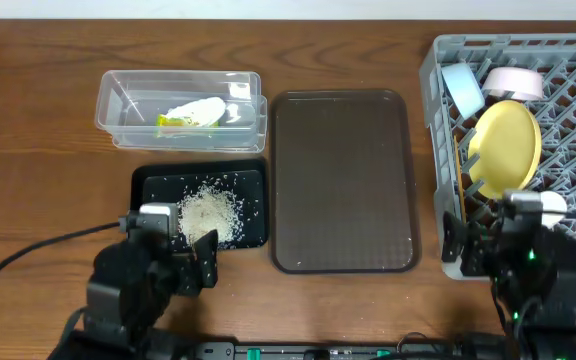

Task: Sort waste into correct bins and load items into the dishwasher rack

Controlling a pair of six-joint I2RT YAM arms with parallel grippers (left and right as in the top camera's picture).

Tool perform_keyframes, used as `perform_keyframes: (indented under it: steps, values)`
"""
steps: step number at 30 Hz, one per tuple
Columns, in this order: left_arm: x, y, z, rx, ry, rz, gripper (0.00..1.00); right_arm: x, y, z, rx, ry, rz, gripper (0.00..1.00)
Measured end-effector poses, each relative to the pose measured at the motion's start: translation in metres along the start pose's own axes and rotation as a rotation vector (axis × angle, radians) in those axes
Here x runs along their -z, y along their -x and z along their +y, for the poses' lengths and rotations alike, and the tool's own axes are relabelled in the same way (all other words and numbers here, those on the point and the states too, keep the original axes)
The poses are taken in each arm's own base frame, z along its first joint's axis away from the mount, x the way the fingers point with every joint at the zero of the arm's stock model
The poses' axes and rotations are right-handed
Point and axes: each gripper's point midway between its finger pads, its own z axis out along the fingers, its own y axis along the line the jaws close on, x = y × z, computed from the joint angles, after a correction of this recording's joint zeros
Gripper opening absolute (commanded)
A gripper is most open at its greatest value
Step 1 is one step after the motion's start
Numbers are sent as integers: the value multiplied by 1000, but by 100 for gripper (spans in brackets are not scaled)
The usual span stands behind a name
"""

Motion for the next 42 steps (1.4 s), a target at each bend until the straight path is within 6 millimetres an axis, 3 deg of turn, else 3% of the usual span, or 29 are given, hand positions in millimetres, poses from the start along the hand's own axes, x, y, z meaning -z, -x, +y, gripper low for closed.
perform_keyframes:
  steps: [4,16,27,30,34,42]
  values:
    - [6,2,-1,-1,-9,-34,90,10,-10,-1,0,-8,3,99]
    - [7,3,0,-2,-6,-36,95,15,-54,-4,-18,-24,176,99]
    - [7,3,0,-2,-6,-36,96,19,-63,-4,-21,-26,202,99]
    - [7,3,0,-2,-6,-36,96,26,-52,-3,-11,-20,112,99]
    - [6,3,0,-2,-5,-35,96,30,-23,2,20,2,-88,99]
    - [6,2,0,-1,-5,-33,96,9,21,11,85,60,-497,99]
